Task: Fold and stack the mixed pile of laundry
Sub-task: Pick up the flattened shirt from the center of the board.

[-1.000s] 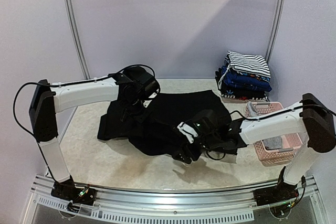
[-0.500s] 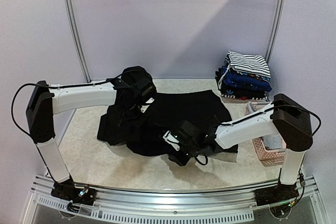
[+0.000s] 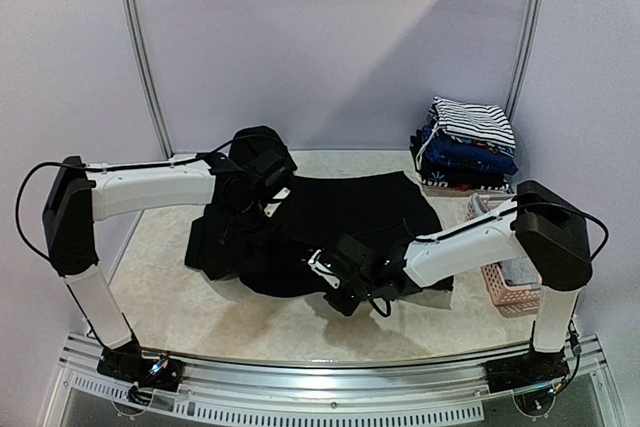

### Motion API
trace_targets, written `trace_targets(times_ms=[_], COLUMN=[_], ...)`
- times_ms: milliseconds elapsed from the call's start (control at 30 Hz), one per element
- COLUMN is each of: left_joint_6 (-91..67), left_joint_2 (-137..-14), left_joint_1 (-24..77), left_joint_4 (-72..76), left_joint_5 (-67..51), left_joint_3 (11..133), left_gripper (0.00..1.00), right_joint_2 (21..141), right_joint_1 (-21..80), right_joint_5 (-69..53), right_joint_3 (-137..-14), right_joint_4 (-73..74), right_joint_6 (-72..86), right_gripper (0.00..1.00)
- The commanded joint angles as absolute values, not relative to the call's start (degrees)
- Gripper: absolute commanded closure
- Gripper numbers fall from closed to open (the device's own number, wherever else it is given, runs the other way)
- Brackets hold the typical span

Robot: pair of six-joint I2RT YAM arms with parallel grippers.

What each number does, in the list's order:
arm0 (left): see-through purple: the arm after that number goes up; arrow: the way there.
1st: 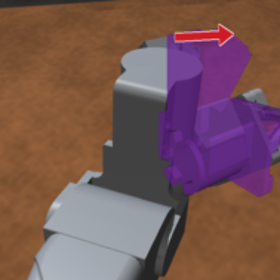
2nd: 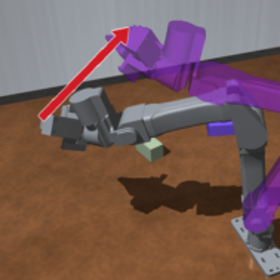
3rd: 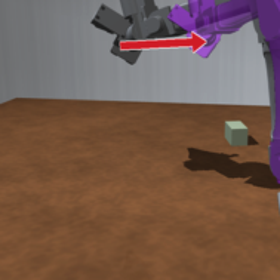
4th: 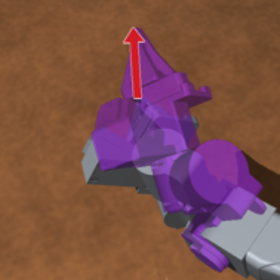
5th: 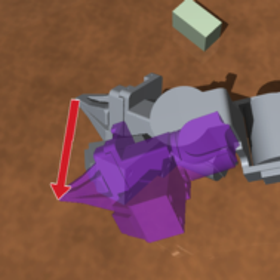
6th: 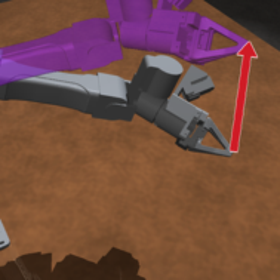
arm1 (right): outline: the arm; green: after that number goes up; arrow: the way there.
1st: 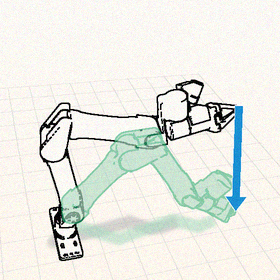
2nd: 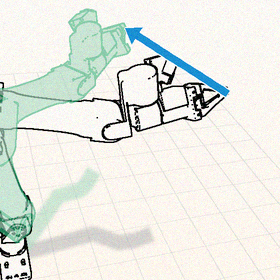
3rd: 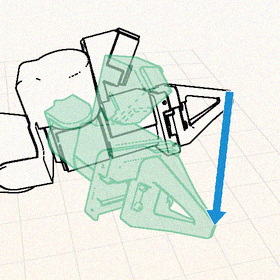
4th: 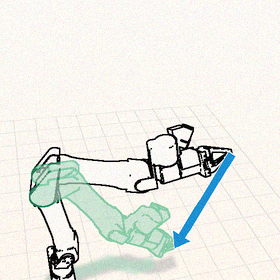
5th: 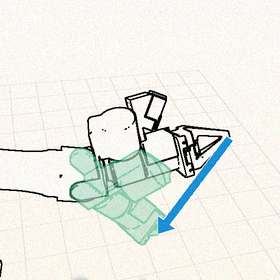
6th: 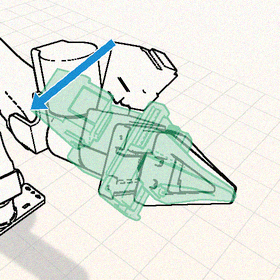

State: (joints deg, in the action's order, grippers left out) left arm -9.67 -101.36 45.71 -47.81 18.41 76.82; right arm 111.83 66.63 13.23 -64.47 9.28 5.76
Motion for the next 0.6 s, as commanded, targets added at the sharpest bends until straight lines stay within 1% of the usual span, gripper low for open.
trace_targets(times_ms=[0,133,333,433,567], left_joint_6=[-11.16,-12.25,-14.12,-15.35,-16.69], left_joint_2=[-97.70,-95.64,-93.25,-90.27,-84.93], left_joint_1=[45.11,46.61,50.62,52.67,55.99], left_joint_4=[-46.27,-46.63,-47.92,-47.34,-46.92], left_joint_5=[17.08,17.02,17.50,17.53,19.18], left_joint_3=[74.35,72.43,69.37,66.97,64.83], left_gripper=[1.00,1.00,0.89,0.79,0.55], right_joint_2=[106.31,98.51,89.15,86.34,83.41], right_joint_1=[68.65,69.80,71.23,71.57,71.61], right_joint_5=[3.17,-9.84,-20.87,-21.77,-22.07], right_joint_3=[-62.20,-61.24,-58.70,-58.54,-59.20], right_joint_4=[14.61,16.38,13.69,13.31,10.92], right_joint_6=[4.58,3.80,3.19,3.90,6.18], right_gripper=[1.00,1.00,1.00,1.00,1.00])
